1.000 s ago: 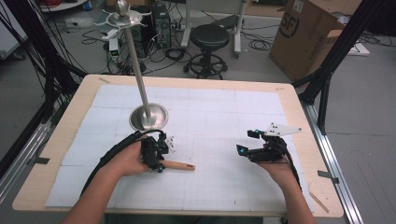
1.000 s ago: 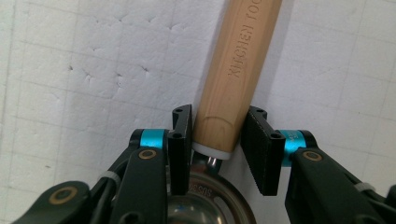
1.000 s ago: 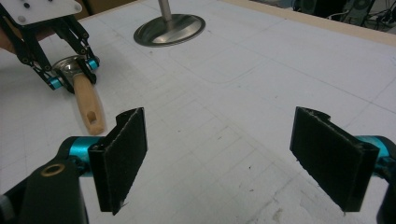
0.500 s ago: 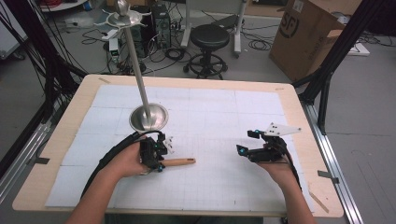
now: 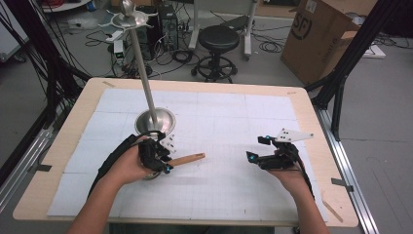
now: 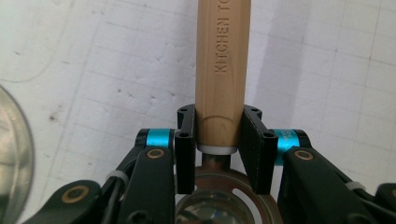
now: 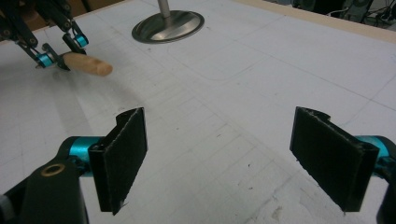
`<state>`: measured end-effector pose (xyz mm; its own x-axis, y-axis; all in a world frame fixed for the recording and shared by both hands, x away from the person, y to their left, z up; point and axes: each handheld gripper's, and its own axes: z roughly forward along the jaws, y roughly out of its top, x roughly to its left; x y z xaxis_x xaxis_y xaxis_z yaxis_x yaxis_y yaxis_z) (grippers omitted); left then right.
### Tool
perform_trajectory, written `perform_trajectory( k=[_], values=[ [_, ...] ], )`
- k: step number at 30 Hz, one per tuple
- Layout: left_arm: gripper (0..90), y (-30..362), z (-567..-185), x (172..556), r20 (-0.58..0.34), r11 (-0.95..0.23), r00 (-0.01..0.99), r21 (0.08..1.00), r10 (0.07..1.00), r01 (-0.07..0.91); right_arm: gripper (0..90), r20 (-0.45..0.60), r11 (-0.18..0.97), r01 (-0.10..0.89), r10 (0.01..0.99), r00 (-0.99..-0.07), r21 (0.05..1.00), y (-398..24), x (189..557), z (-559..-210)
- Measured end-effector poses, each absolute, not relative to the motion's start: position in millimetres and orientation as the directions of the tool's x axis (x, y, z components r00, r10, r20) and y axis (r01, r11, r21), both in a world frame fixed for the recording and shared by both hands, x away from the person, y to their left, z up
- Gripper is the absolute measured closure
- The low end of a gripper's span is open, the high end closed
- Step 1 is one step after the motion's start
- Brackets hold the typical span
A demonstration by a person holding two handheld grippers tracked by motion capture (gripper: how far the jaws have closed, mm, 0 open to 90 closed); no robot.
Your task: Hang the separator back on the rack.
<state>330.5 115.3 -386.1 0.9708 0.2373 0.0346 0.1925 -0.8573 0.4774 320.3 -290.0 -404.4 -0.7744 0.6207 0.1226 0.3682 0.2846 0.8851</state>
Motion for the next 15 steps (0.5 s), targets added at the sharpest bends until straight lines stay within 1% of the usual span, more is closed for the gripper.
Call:
perform_trajectory(
  k=[15],
  values=[
    [69.0, 138.2, -355.4, 330.8, 0.004, -0.715, 0.950, 0.660, 0.313, 0.233, 18.2, 0.116, 0.297, 0.366, 0.616, -0.779, 0.882, -287.4, 320.5, -405.4]
  ],
)
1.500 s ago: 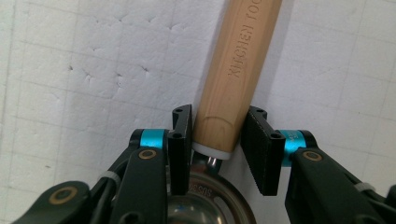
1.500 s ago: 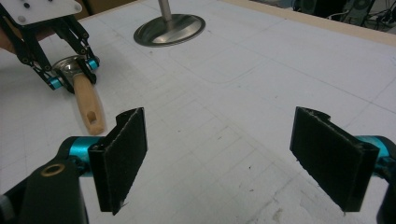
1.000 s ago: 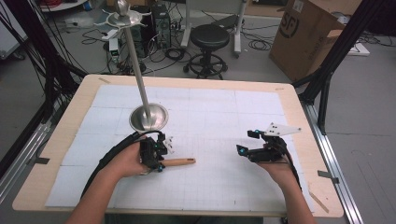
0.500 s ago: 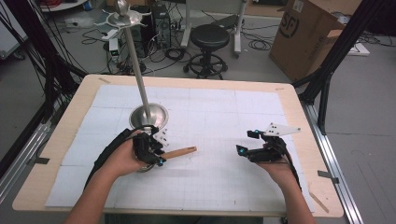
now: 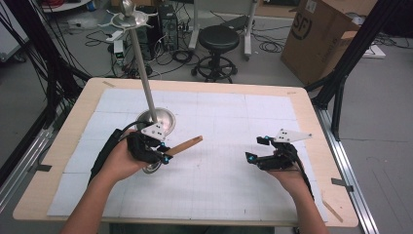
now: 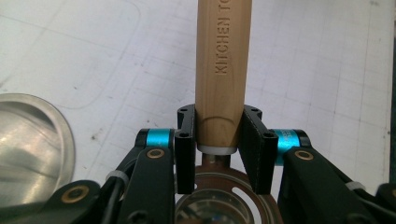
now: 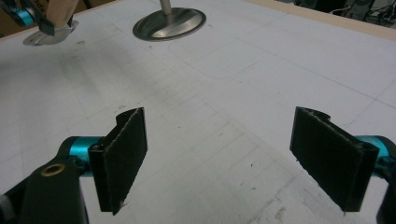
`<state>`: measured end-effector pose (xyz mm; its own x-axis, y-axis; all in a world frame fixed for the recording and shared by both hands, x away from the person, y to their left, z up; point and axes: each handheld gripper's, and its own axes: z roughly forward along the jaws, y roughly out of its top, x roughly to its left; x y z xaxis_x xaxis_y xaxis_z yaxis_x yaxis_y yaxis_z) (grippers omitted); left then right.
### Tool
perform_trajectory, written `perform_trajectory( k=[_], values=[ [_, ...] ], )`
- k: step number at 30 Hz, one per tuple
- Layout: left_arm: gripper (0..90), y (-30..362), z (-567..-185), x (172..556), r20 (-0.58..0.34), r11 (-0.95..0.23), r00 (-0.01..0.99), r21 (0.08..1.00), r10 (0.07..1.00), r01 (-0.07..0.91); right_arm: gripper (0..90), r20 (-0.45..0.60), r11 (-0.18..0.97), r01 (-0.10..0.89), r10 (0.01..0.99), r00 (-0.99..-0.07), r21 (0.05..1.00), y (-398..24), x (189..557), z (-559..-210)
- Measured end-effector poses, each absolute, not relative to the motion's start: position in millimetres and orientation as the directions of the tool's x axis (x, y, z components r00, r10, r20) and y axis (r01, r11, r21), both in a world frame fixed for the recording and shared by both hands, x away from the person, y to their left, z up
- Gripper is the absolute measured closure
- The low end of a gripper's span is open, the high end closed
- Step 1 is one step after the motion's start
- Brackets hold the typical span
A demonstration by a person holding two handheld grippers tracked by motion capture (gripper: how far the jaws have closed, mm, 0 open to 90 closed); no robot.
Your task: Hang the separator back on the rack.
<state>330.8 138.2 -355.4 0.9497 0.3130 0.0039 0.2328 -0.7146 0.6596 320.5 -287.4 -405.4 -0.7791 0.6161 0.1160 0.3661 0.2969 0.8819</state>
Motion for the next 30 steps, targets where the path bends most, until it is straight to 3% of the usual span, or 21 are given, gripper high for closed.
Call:
perform_trajectory(
  k=[9, 30],
  values=[
    [69.0, 153.0, -334.1, 331.8, -0.029, -0.606, 0.940, 0.758, 0.341, 0.243, 18.2, 0.117, 0.298, 0.367, 0.616, -0.779, 0.881, -287.2, 320.8, -405.8],
    [69.0, 182.7, -291.6, 335.1, 0.012, -0.529, 0.911, 0.817, 0.413, 0.229, 18.2, 0.113, 0.296, 0.361, 0.614, -0.781, 0.884, -286.7, 321.1, -406.1]
  ],
)
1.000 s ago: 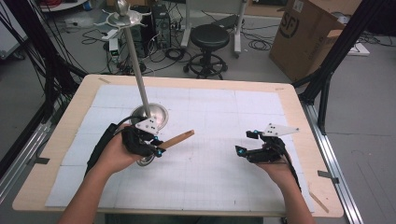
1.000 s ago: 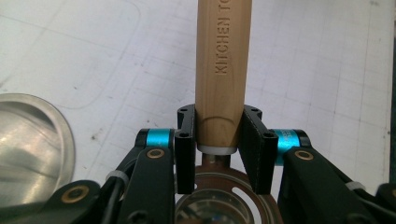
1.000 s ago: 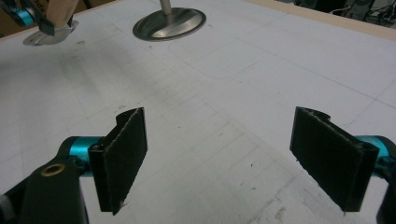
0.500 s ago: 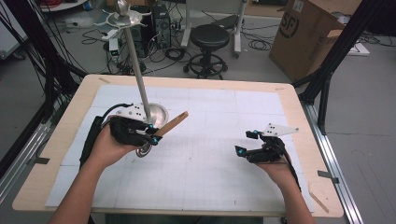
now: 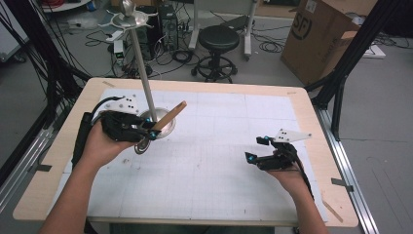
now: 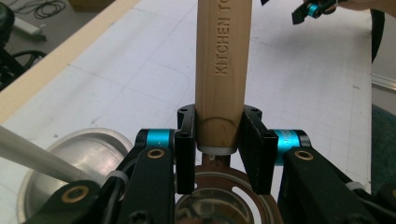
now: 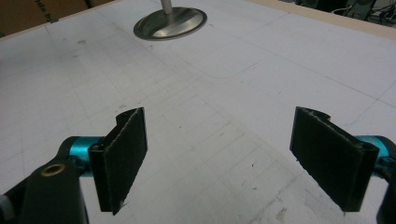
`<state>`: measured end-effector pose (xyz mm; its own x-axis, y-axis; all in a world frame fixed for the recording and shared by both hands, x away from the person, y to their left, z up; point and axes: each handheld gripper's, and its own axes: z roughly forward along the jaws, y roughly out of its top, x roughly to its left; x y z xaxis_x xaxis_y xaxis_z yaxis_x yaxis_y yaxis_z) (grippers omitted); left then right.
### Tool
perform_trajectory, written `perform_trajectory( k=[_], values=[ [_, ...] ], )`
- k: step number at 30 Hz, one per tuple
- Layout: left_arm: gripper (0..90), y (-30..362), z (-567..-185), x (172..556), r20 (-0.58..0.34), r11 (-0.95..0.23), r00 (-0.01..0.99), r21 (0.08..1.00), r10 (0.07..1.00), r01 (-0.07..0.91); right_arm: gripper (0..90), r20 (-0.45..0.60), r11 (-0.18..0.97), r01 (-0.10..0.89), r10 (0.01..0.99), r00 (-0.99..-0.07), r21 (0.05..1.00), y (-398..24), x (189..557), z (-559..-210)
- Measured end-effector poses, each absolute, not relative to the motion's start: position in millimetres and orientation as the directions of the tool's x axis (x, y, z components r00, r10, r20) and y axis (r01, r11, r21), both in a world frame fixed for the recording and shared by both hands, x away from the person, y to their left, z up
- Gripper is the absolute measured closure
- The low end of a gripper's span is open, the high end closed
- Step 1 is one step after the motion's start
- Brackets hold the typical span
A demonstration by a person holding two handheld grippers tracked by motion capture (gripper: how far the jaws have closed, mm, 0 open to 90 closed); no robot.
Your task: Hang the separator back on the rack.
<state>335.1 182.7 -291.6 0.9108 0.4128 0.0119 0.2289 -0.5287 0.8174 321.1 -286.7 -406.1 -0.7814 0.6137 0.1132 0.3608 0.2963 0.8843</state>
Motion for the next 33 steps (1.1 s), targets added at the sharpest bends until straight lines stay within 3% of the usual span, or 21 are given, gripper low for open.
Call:
perform_trajectory(
  k=[33],
  values=[
    [69.0, 254.9, -214.1, 328.7, 0.034, -0.299, 0.811, 0.938, 0.584, 0.175, 18.2, 0.106, 0.307, 0.356, 0.607, -0.787, 0.883, -283.7, 320.4, -405.5]
  ],
)
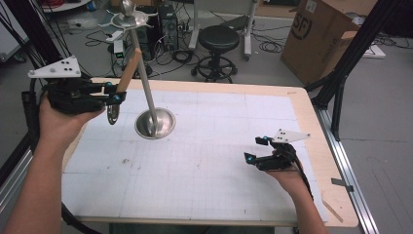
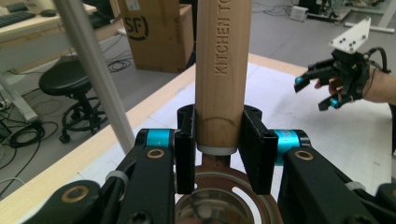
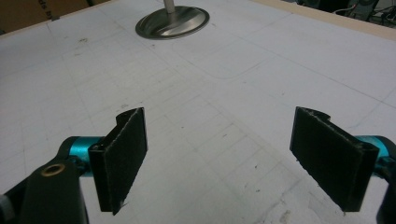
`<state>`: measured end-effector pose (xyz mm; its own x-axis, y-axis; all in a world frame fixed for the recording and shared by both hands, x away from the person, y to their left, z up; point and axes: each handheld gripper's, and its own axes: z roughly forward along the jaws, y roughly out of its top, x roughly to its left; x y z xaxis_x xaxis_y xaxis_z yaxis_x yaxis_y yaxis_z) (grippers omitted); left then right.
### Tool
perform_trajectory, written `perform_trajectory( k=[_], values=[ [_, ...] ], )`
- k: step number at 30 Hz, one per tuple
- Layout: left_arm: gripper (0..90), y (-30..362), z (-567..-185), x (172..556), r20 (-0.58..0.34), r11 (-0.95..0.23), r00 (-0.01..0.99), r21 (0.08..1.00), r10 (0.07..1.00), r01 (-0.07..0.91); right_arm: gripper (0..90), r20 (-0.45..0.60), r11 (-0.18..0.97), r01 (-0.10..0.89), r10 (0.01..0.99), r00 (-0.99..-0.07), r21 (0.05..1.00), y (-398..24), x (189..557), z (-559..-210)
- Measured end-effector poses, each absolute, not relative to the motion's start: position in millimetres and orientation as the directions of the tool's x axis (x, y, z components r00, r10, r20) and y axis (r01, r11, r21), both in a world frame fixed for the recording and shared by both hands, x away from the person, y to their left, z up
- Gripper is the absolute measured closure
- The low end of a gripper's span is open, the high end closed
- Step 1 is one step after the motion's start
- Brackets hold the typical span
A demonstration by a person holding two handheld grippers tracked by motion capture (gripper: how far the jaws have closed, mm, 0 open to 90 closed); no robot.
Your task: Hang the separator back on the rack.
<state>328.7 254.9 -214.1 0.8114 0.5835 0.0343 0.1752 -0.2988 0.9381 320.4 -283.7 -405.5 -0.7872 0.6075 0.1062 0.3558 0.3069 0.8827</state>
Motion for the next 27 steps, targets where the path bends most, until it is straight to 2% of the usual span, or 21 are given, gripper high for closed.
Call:
perform_trajectory(
  k=[12, 27],
  values=[
    [69.0, 266.4, -199.4, 328.1, 0.068, -0.312, 0.774, 0.934, 0.630, 0.172, 18.2, 0.111, 0.305, 0.362, 0.611, -0.784, 0.881, -283.9, 320.4, -405.6],
    [69.0, 284.0, -188.9, 333.4, 0.055, -0.279, 0.728, 0.941, 0.684, 0.191, 18.2, 0.113, 0.305, 0.365, 0.612, -0.783, 0.880, -284.5, 320.6, -405.8]
  ],
)
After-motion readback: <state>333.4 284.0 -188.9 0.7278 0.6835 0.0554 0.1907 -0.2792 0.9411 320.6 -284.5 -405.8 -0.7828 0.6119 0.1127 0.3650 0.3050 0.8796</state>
